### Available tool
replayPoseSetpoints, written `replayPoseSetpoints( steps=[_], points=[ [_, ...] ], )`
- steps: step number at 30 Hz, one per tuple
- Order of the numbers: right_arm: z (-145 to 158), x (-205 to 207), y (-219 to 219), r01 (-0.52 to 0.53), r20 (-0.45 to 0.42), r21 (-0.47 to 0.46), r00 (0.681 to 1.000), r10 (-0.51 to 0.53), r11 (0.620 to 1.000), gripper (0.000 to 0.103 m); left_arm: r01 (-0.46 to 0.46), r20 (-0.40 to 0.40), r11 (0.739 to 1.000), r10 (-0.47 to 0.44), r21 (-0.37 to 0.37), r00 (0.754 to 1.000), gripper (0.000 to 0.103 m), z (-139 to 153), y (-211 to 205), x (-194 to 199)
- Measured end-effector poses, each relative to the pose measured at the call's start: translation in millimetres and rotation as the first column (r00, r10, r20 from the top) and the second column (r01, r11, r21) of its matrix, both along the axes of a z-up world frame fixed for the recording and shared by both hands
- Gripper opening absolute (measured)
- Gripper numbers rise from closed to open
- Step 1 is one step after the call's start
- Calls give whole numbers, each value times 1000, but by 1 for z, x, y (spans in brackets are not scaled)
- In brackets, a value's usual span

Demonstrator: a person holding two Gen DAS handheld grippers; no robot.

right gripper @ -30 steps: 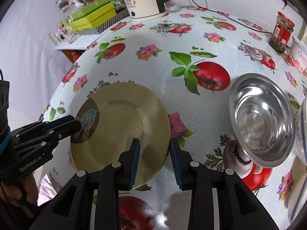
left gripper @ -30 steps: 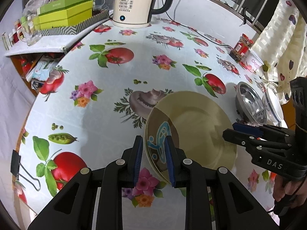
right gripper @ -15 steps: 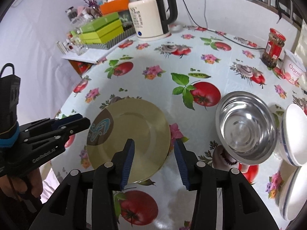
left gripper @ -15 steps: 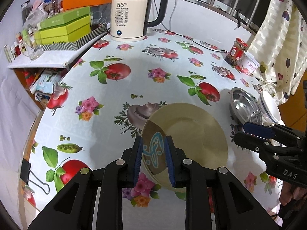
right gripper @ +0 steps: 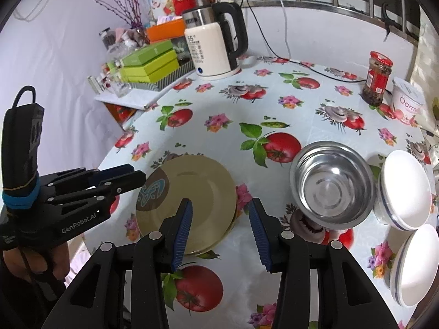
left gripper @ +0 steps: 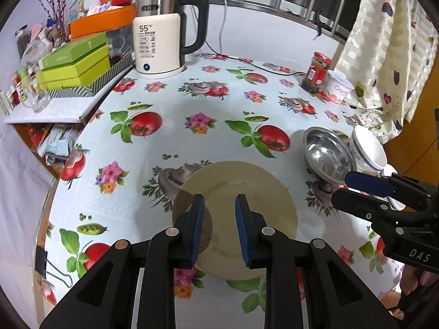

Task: Organize plates and bowls
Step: 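Lower the beige plate onto the stack and open the left tool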

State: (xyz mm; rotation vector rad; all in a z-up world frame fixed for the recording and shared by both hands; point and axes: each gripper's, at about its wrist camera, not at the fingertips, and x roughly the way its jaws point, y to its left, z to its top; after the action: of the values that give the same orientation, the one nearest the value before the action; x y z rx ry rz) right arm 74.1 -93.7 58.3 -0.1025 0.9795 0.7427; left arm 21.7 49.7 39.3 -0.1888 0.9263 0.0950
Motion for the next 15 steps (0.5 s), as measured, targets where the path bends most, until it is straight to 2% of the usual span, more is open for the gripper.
replayPoseSetpoints(
  steps=[15],
  points=[
    [6, 7, -34, 74, 6, 25, 997, -74, 997, 43, 93, 0, 996, -93, 8, 996, 24, 5, -31, 20]
  ],
)
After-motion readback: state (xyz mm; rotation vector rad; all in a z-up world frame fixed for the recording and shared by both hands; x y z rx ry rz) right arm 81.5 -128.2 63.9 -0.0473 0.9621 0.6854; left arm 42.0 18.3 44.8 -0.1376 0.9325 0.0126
